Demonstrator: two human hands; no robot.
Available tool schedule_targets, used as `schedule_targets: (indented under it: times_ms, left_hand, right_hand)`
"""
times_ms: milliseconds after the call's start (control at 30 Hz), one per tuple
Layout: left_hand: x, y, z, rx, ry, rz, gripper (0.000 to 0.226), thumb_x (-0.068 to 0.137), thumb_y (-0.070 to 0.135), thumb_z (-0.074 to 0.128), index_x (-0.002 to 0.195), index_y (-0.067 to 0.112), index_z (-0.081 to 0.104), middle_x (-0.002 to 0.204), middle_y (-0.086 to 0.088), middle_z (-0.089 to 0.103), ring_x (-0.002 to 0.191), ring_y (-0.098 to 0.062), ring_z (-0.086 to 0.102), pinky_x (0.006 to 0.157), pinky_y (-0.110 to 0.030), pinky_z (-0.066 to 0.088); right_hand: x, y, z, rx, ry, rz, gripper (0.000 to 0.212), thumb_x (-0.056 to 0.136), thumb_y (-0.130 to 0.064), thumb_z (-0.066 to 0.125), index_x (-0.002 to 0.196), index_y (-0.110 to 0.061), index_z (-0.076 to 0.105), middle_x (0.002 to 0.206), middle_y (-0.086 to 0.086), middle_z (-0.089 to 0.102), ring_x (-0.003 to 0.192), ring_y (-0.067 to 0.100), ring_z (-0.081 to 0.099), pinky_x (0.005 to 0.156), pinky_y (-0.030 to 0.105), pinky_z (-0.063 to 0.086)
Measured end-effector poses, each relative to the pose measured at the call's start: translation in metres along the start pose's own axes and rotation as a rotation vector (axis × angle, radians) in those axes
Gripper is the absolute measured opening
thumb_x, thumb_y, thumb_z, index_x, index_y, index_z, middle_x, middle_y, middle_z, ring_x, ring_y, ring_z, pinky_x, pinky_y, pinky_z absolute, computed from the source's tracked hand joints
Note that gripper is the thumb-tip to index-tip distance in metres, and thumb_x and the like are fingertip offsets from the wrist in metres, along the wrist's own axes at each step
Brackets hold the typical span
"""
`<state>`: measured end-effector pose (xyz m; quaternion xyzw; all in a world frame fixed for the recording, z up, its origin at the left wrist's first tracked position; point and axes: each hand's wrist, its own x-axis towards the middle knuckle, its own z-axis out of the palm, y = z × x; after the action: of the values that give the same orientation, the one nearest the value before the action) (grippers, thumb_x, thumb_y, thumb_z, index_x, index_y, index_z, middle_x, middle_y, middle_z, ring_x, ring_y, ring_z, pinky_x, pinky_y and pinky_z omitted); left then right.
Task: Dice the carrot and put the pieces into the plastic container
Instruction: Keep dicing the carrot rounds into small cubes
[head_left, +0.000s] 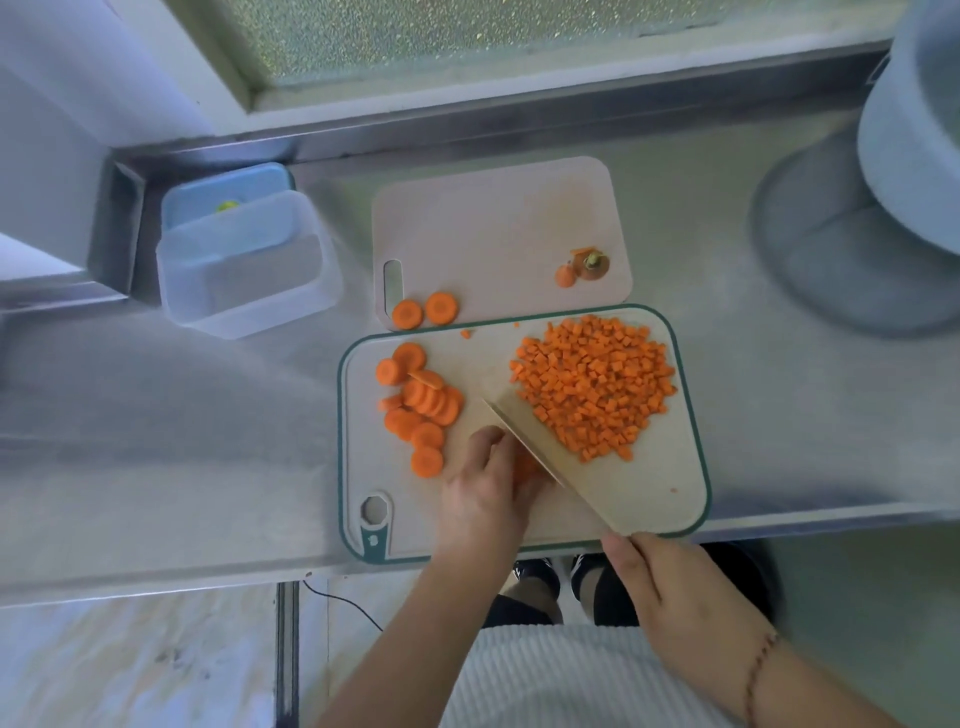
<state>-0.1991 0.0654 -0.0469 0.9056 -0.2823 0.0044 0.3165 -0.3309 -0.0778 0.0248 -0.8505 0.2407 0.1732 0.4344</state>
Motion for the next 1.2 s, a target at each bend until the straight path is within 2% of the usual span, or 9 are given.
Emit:
schedule_targets:
  times_ms: [133, 267, 333, 433, 733, 800, 933, 1067, 1200]
  left_hand:
    - [0.0, 0.001, -0.005, 0.012, -0.076, -0.045, 0.054, 0.061, 0.033, 0.091, 0.105, 0.008, 0.073, 0.101, -0.005, 0.069, 0.072, -0.02, 0.067, 0.052, -0.027, 0.053]
    - [-0.003, -0.014, -0.022, 0.108, -0.055, 0.114, 0.052, 0.083, 0.055, 0.068, 0.113, 0.013, 0.072, 0.113, -0.003, 0.065, 0.087, -0.017, 0.063, 0.06, -0.027, 0.052]
    - [-0.002, -0.025, -0.025, 0.083, -0.098, 0.274, 0.044, 0.091, 0.046, 0.065, 0.116, 0.01, 0.07, 0.12, -0.006, 0.062, 0.097, -0.023, 0.06, 0.075, -0.032, 0.054]
    - [0.003, -0.032, -0.02, 0.028, -0.124, 0.395, 0.026, 0.1, 0.029, 0.058, 0.108, 0.008, 0.071, 0.118, -0.006, 0.058, 0.089, -0.028, 0.06, 0.075, -0.036, 0.052]
    - [-0.009, -0.004, 0.004, -0.125, -0.025, 0.24, 0.01, 0.093, 0.015, 0.066, 0.091, 0.008, 0.073, 0.094, -0.003, 0.058, 0.08, -0.026, 0.059, 0.066, -0.033, 0.052]
    - [-0.009, -0.006, 0.004, -0.128, -0.004, 0.26, 0.007, 0.092, 0.011, 0.069, 0.089, 0.007, 0.074, 0.093, -0.004, 0.059, 0.082, -0.027, 0.059, 0.071, -0.034, 0.052]
    - [-0.007, -0.012, 0.005, -0.151, -0.005, 0.325, 0.007, 0.092, 0.009, 0.074, 0.097, 0.005, 0.077, 0.104, -0.008, 0.069, 0.1, -0.032, 0.066, 0.089, -0.04, 0.054]
    - [-0.006, -0.016, 0.007, -0.181, -0.003, 0.331, 0.008, 0.091, 0.008, 0.074, 0.097, 0.004, 0.078, 0.107, -0.007, 0.072, 0.1, -0.03, 0.068, 0.086, -0.041, 0.056]
    - [-0.006, -0.014, 0.006, -0.163, 0.02, 0.361, 0.007, 0.088, 0.007, 0.078, 0.093, 0.003, 0.078, 0.103, -0.008, 0.072, 0.093, -0.027, 0.067, 0.086, -0.039, 0.055]
  right_hand:
    - [0.0, -0.007, -0.014, 0.04, 0.011, 0.046, 0.056, 0.083, -0.062, 0.022, 0.062, -0.019, 0.05, 0.052, -0.007, 0.054, 0.059, 0.005, 0.053, 0.057, 0.019, 0.041]
    - [-0.006, -0.005, -0.022, 0.012, 0.021, 0.005, 0.048, 0.086, -0.059, 0.024, 0.062, -0.024, 0.047, 0.058, -0.018, 0.057, 0.059, 0.006, 0.053, 0.055, 0.018, 0.038]
    - [-0.009, -0.002, -0.024, -0.008, 0.003, -0.022, 0.047, 0.086, -0.06, 0.024, 0.068, -0.029, 0.053, 0.066, -0.021, 0.062, 0.064, 0.005, 0.058, 0.059, 0.018, 0.04]
    - [-0.011, 0.003, -0.023, -0.047, -0.022, -0.013, 0.051, 0.083, -0.065, 0.021, 0.068, -0.028, 0.052, 0.067, -0.022, 0.062, 0.064, 0.005, 0.058, 0.06, 0.021, 0.041]
    - [-0.016, 0.018, -0.026, -0.168, -0.016, 0.028, 0.067, 0.078, -0.078, 0.001, 0.071, -0.031, 0.048, 0.068, -0.023, 0.061, 0.063, 0.007, 0.059, 0.056, 0.028, 0.045]
    - [-0.015, 0.017, -0.025, -0.176, -0.028, 0.04, 0.066, 0.077, -0.077, -0.002, 0.071, -0.032, 0.046, 0.067, -0.027, 0.059, 0.066, 0.005, 0.058, 0.057, 0.027, 0.044]
    - [-0.013, 0.018, -0.025, -0.214, -0.06, 0.057, 0.084, 0.062, -0.086, -0.019, 0.073, -0.034, 0.045, 0.059, -0.008, 0.056, 0.065, 0.007, 0.058, 0.058, 0.024, 0.044]
    - [-0.002, 0.003, -0.024, -0.226, -0.133, 0.075, 0.071, 0.075, -0.072, -0.007, 0.081, -0.029, 0.049, 0.072, -0.007, 0.06, 0.07, 0.011, 0.058, 0.07, 0.028, 0.048]
    - [0.018, -0.007, -0.017, -0.129, -0.07, -0.002, 0.056, 0.085, -0.064, 0.01, 0.067, -0.024, 0.044, 0.058, -0.006, 0.049, 0.054, 0.009, 0.045, 0.06, 0.03, 0.042]
